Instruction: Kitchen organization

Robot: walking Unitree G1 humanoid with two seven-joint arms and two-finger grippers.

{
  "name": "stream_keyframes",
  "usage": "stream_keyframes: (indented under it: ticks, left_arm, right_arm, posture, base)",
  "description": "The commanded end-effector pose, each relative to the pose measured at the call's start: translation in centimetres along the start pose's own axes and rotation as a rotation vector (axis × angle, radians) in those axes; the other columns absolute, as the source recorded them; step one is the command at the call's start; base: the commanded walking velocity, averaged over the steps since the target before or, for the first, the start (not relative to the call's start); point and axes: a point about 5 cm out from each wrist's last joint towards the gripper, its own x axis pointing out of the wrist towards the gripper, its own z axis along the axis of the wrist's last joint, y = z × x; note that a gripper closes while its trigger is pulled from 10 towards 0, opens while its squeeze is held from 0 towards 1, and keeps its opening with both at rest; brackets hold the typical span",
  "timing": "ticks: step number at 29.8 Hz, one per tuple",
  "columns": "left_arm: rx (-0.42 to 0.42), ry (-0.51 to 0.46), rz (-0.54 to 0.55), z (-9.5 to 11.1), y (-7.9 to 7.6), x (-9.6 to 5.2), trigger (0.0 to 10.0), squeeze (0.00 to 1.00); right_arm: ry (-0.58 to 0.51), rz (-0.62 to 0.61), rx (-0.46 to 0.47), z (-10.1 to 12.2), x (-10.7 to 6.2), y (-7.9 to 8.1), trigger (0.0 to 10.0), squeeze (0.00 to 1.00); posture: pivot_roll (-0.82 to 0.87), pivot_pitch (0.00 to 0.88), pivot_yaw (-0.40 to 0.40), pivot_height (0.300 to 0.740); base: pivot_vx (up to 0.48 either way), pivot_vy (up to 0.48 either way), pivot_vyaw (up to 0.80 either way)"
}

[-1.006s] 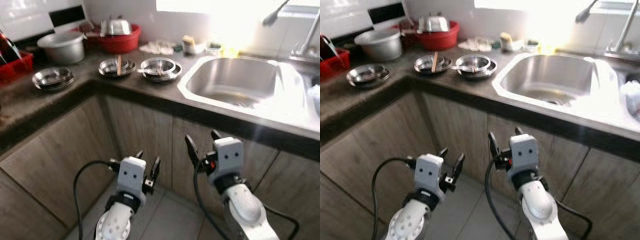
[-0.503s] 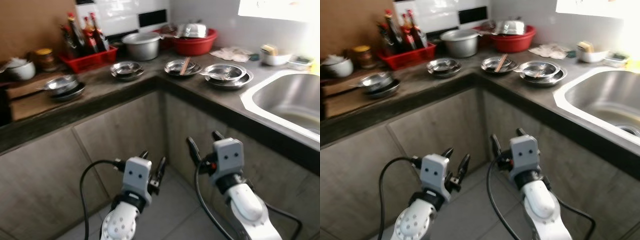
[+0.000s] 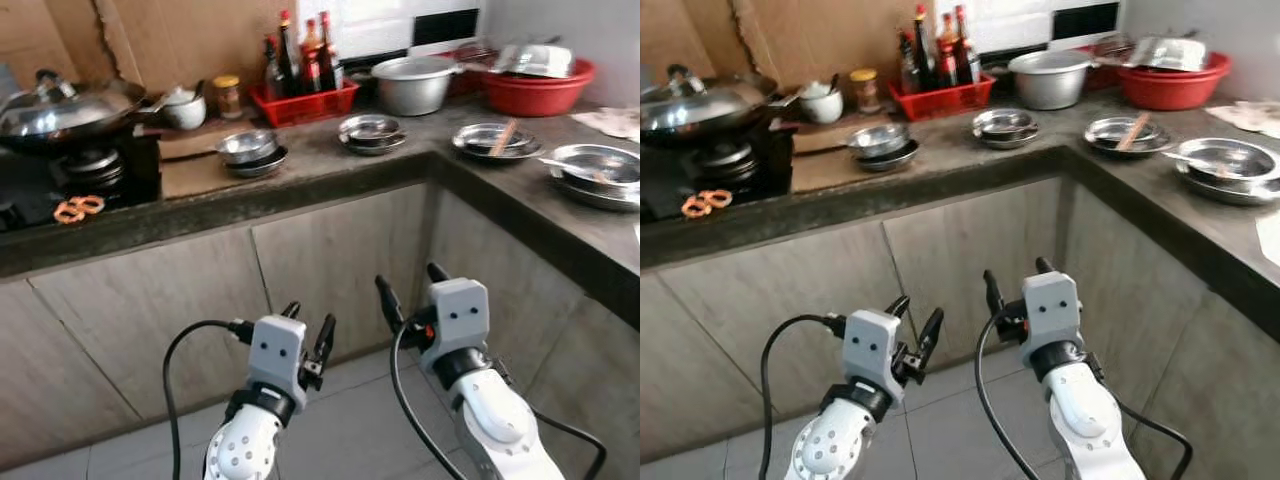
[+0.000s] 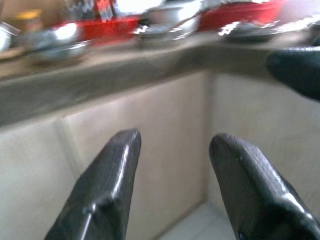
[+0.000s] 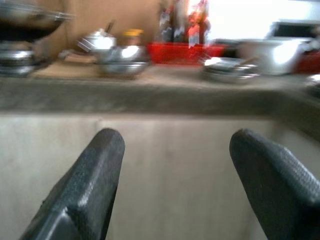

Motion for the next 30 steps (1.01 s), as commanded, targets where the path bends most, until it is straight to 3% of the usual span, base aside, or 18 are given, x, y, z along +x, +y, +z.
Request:
stream_keyframes:
  ticks: [1, 5, 18, 27, 30]
  left_arm:
    - [0.0, 0.004, 0.003, 0.04, -0.03, -0.01, 10.0, 0.0]
    - [-0.002, 0.005, 0.003, 0.01, -0.06, -0.01, 10.0, 0.0]
    - [-0.004, 0.008, 0.007, -0.02, 0.0, -0.05, 10.0, 0.0]
    - [-0.003, 0.011, 0.005, -0.06, 0.02, -0.08, 10.0, 0.0]
    - [-0.005, 0.015, 0.003, -0.13, 0.02, -0.09, 10.0, 0.0]
  right_arm:
    - [-0.004, -0.013, -0.003, 0.06, -0.07, -0.1, 10.0, 0.0]
    - [-0.002, -0.024, 0.0, 0.01, 0.02, -0.26, 10.0, 0.0]
    - [-0.015, -0.016, 0.002, 0.13, 0.24, -0.28, 10.0, 0.0]
    - [-0.02, -0.01, -0.012, 0.16, 0.41, -0.16, 10.0, 0.0]
    - [-0.016, -0.036, -0.011, 0.1, 0.55, -0.82, 10.0, 0.0]
  posture:
    - [0.06, 0.033, 0.021, 0.74]
    - [0.06, 0.034, 0.02, 0.74]
    - [0.06, 0.035, 0.019, 0.74]
    - [0.06, 0.034, 0.02, 0.74]
    - [0.06, 0.036, 0.02, 0.74]
  base:
    - [0.289, 0.0, 0.8]
    - [0.292, 0.0, 0.77]
    - [0.305, 0.0, 0.0]
    - [0.311, 0.0, 0.8]
    - [0.311, 0.0, 0.0]
